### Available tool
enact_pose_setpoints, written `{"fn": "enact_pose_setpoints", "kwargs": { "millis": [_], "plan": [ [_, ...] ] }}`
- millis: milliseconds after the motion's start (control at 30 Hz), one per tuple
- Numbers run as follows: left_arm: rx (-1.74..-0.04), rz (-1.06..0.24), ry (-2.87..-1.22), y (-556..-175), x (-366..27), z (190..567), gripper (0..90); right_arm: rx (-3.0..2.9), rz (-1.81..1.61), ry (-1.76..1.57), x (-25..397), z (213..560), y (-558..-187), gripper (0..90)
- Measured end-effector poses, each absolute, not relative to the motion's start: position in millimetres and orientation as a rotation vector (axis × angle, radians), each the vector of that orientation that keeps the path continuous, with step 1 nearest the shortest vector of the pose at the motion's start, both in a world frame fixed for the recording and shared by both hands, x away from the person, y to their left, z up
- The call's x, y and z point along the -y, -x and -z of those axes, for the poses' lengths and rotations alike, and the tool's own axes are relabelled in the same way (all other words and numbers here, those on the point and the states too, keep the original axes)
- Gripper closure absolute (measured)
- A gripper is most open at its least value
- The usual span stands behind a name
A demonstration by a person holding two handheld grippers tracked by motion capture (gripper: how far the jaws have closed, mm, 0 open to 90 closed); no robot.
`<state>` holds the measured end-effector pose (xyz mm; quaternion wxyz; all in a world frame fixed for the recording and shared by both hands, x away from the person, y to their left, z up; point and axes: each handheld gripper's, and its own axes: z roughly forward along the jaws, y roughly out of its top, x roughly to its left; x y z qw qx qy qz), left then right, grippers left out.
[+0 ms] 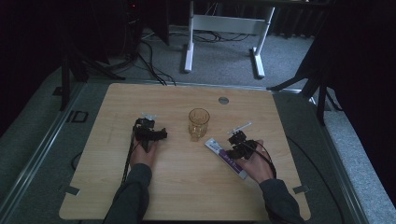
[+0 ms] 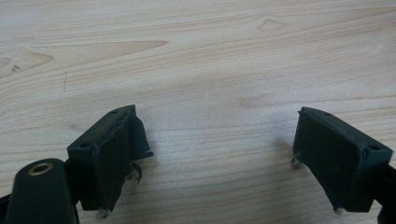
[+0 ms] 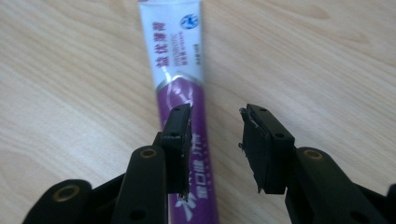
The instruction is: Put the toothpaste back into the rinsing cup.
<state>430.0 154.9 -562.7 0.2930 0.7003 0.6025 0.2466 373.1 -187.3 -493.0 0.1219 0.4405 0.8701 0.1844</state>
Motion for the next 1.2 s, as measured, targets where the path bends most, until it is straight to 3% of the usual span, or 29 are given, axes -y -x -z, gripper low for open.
{"fn": "enact_pose_setpoints", "kwargs": {
  "millis": [1200],
  "plan": [
    [-1.605, -0.657, -1.865, -430.0, -154.9, 562.7, 14.4, -2.688, -0.393, -1.210, 172.2, 501.3, -375.6, 64.2]
  ]
}}
